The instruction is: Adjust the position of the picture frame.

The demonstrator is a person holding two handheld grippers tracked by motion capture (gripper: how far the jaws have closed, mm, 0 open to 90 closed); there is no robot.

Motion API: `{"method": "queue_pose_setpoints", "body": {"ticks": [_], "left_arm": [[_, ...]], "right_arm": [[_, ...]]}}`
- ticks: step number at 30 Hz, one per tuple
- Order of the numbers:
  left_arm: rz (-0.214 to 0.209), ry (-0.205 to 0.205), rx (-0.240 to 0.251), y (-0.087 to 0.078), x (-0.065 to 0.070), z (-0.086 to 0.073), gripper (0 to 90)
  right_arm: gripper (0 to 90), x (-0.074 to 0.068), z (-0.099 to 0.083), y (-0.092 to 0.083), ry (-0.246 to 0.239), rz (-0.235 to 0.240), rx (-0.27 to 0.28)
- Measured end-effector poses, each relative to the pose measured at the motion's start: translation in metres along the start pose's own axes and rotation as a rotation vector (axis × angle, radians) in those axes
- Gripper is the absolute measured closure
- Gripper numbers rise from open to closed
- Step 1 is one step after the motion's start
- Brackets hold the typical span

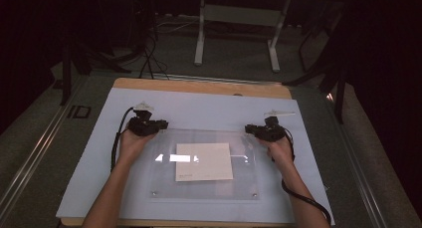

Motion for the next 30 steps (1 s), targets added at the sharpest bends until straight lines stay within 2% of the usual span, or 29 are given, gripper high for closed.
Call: {"method": "queue_pose_setpoints", "body": {"ticks": [2,6,10,20,22,25,27,28,30], "left_arm": [[0.009,-0.001,-0.01,0.003,0.0,-0.003,81.2],[0.029,-0.03,-0.006,0.008,-0.003,-0.004,81.2],[0.038,-0.022,-0.004,0.008,-0.002,-0.004,81.4],[0.062,-0.034,0.023,0.009,-0.002,-0.006,81.1],[0.089,-0.012,0.046,0.009,0.0,-0.008,81.6],[0.085,-0.014,0.074,0.009,0.0,-0.011,81.6],[0.085,-0.014,0.074,0.009,0.0,-0.011,81.5],[0.093,0.001,0.071,0.009,0.001,-0.01,81.7],[0.098,0.004,0.07,0.009,0.001,-0.011,81.8]], "right_arm": [[79.8,0.001,-0.001,0.003,0.003,-0.007,-0.005],[79.9,0.004,-0.002,0.008,0.01,-0.016,-0.018],[79.9,0.004,-0.004,0.008,0.013,-0.012,-0.017],[80.3,0.0,-0.007,0.007,-0.015,-0.009,-0.02],[80.7,-0.001,-0.008,0.007,-0.036,-0.023,-0.011],[80.6,-0.002,-0.01,0.007,-0.031,-0.028,0.006],[80.6,-0.001,-0.011,0.007,-0.023,-0.023,0.013],[80.2,0.0,-0.011,0.007,-0.017,-0.015,0.02],[80.4,-0.001,-0.011,0.007,-0.024,-0.021,0.018]]}}
Point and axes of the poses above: each handheld gripper's, and its own axes: y roughly forward along the jaws, z roughly out of its top, x roughly to its right, the point moved 4 cm from there along y, roughly forward along the jaws, and after that the axes turned 2 degrees about x, right-handed, at the moved point
